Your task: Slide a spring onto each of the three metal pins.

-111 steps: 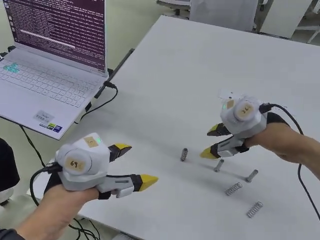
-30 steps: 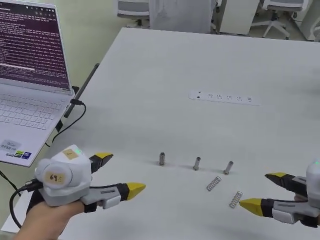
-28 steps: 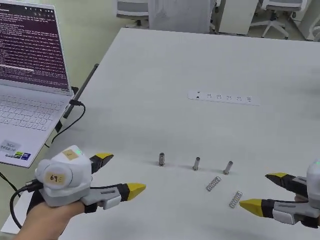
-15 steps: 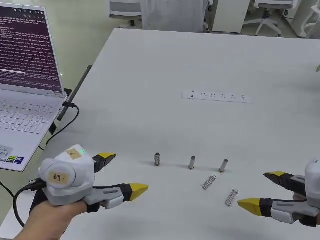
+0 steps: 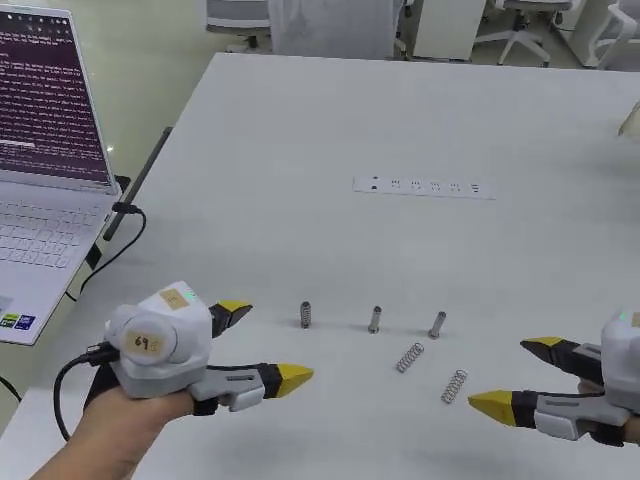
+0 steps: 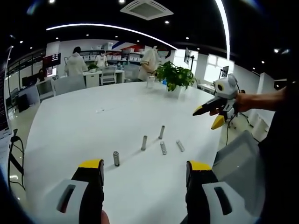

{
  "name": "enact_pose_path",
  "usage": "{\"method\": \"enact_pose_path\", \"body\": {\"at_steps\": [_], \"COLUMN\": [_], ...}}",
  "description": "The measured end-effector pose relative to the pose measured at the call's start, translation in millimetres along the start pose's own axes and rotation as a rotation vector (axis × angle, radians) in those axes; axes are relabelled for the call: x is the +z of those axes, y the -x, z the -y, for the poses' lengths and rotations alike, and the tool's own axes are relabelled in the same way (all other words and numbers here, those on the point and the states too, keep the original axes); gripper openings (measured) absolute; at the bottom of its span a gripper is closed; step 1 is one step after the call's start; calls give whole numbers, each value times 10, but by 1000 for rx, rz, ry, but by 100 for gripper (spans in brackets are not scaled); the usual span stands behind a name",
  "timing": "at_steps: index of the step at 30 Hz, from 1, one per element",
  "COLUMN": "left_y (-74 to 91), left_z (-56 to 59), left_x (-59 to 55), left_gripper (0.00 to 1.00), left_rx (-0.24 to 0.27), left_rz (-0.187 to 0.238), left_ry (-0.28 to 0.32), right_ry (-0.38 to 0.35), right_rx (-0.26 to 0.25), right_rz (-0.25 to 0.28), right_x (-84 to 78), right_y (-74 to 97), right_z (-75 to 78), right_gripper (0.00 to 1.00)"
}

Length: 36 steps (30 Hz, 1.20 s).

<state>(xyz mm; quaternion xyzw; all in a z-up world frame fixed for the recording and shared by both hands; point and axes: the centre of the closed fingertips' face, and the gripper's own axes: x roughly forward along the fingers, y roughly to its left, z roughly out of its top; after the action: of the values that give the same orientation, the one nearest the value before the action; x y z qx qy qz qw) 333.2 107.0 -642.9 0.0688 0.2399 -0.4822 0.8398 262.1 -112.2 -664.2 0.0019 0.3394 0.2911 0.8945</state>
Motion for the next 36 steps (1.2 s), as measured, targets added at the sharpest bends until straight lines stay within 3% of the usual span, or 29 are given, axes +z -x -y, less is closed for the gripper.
{"method": "enact_pose_path", "body": {"at_steps": [9, 18, 36], "left_y": [-262, -430, -800], "left_z": [180, 277, 480], "left_x": [28, 62, -62], "left_gripper": [68, 67, 69], "left_rx": [-62, -95, -165], "left_rz": [-14, -22, -76], "left_ry": [-19, -32, -43], "right_ry": [-6, -13, -17], "right_rx": [-11, -18, -14], "right_rz": [6, 9, 3], "right_x": [-20, -20, -51], "right_y": [50, 94, 116], "right_z": [10, -11, -7], "right_gripper": [74, 73, 73]}}
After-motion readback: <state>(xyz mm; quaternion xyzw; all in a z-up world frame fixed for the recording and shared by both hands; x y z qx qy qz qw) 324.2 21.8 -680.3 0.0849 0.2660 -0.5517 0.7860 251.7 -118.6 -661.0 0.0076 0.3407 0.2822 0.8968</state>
